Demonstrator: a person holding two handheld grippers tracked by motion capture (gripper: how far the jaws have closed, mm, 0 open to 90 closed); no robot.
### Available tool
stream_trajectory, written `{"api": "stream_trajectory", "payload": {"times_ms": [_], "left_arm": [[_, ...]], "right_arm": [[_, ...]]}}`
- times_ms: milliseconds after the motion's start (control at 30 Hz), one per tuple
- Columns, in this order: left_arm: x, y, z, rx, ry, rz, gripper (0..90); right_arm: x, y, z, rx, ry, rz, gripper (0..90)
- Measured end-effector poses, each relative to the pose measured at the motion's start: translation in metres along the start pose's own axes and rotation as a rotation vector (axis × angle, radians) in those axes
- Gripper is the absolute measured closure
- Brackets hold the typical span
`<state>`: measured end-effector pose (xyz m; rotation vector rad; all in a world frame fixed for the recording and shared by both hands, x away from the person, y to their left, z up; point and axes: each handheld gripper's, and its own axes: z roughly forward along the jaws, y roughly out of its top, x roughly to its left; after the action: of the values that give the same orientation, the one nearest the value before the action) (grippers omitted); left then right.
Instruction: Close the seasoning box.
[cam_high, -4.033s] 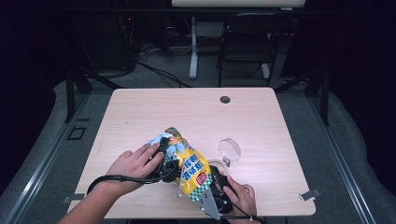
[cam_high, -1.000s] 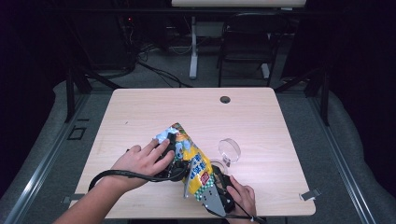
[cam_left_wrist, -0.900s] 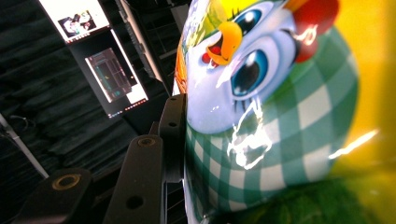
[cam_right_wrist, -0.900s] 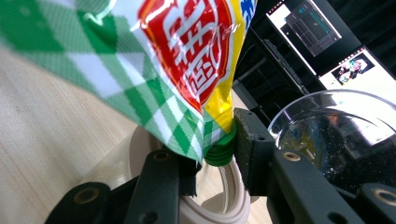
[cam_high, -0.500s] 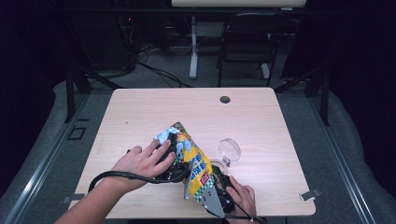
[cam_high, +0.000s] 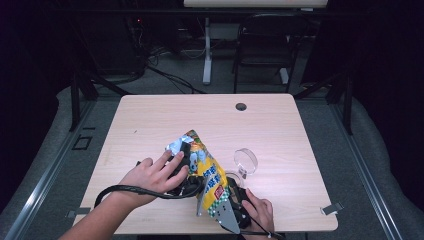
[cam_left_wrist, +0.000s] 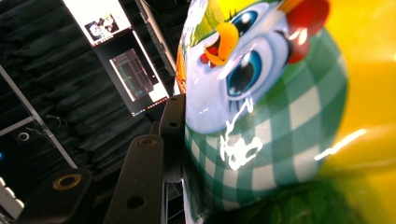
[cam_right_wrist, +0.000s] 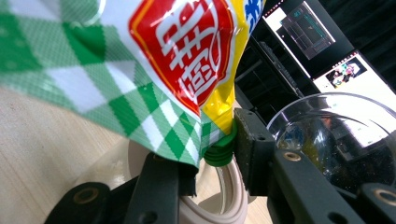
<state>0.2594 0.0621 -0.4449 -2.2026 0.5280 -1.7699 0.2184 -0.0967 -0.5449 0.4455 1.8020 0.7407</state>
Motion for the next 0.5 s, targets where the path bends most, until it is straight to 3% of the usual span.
{"api": "stream_trajectory", "payload": {"times_ms": [500], "left_arm": [[-0.0019, 0.0012, -0.0029, 0.005, 0.016, 0.005, 68.1]], "right_arm": [[0.0010, 0.0003, -0.0010, 0.009, -0.008, -0.018, 71.1]]}}
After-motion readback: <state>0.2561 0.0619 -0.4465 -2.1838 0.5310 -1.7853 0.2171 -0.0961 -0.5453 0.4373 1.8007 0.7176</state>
